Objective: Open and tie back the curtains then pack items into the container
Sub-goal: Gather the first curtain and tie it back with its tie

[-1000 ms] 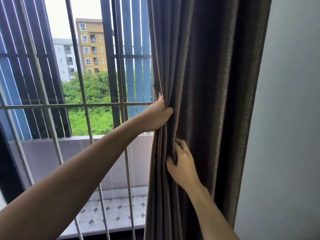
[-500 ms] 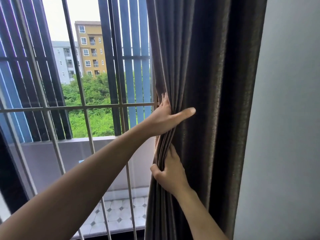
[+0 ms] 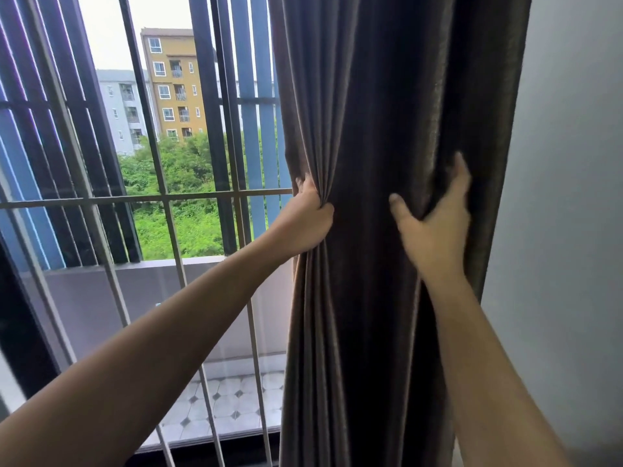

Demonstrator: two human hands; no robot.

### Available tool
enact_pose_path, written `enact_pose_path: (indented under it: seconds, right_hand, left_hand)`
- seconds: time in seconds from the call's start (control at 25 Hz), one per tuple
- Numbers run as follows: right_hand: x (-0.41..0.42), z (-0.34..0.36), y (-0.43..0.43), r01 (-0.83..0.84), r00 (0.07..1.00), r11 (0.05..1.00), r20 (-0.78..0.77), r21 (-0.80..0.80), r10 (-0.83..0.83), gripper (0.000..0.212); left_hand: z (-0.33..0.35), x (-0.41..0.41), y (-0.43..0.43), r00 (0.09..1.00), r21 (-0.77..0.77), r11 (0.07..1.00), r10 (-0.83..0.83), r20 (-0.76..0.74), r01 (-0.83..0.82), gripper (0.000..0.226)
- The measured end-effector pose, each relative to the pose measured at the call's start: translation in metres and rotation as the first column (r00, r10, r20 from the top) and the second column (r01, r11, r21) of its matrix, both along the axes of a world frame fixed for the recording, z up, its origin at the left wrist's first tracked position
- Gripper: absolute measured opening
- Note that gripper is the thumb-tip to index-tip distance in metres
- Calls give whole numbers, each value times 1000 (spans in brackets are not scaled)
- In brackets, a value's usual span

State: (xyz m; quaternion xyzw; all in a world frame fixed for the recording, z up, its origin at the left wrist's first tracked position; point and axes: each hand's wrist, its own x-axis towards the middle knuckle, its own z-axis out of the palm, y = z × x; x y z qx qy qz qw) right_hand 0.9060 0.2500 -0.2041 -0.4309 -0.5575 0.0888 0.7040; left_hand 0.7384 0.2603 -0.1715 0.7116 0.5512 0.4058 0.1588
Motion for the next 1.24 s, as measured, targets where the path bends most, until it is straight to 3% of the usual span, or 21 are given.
enact_pose_path:
  seconds: [0.12,0.24,0.36,0.56,0.64,0.8,0.96,1.04,1.16,1.24]
  right_hand:
    - [-5,-15,27,-182,956,933,167,-311,242,68]
    - [-16,-67,33,-262,868,844,269,-468,418,71]
    - [-26,-102,21,-397,802,733,180,-552,570,69]
    - [-28,-106,16,-500,789,645,2,-577,614,57]
    - [-35,-103,7,-458,790,662,70,-593,609,47]
    - [-53,-101,3,-227,777,783,377,-579,504,62]
    - [-68,-97,0,-174,755,808,451,-562,476,13]
    - [-68,-102,1,-181,724,792,467,-583,508,30]
    - [-50,-102,2,-297,694,758,414,-580,589,79]
    - [-29,-88,2,-319,846,910,354,-265,399,75]
  left_hand:
    - [-3,7,4,999,-7,999,-37,37,38,66]
    - [-3,13,6,997,-21,998,-57,51,58,68]
    - [-3,15,7,997,-13,998,-61,47,62,69]
    - [-3,14,10,995,-19,995,-93,48,94,68]
    - [-2,15,10,994,-31,995,-95,45,97,69]
    - [2,28,0,986,-69,986,-149,71,154,72]
    - [10,38,-2,993,-54,992,-115,-20,113,84]
    - [12,39,-1,995,-31,999,-40,-95,37,70]
    - [11,29,-2,996,6,1000,5,-89,-4,48]
    - [8,17,-1,997,33,999,26,-69,-23,42]
